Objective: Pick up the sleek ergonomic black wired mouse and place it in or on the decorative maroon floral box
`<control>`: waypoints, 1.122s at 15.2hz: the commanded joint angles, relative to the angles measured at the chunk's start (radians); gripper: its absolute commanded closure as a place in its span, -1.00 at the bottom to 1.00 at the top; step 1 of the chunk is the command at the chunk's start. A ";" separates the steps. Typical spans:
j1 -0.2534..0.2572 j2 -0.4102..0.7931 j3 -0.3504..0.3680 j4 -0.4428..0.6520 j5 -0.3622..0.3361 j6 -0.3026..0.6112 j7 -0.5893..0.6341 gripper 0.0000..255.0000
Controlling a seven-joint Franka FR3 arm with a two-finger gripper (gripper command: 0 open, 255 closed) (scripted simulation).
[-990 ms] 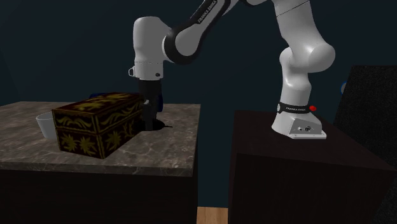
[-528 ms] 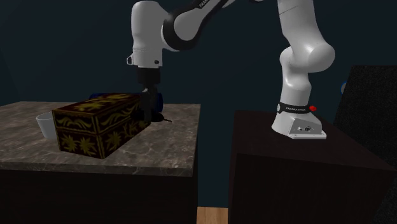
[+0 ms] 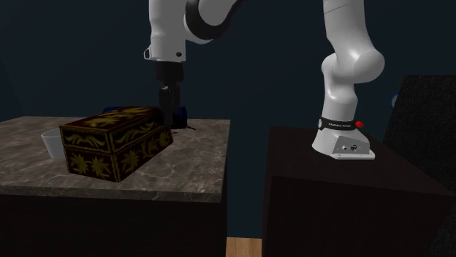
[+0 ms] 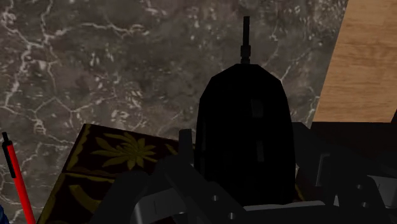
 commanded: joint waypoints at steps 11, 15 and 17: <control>-0.008 -0.072 0.010 0.076 0.029 -0.144 -0.013 1.00; -0.009 -0.090 0.012 0.107 0.035 -0.193 -0.016 1.00; -0.010 -0.094 0.013 0.116 0.037 -0.206 -0.017 1.00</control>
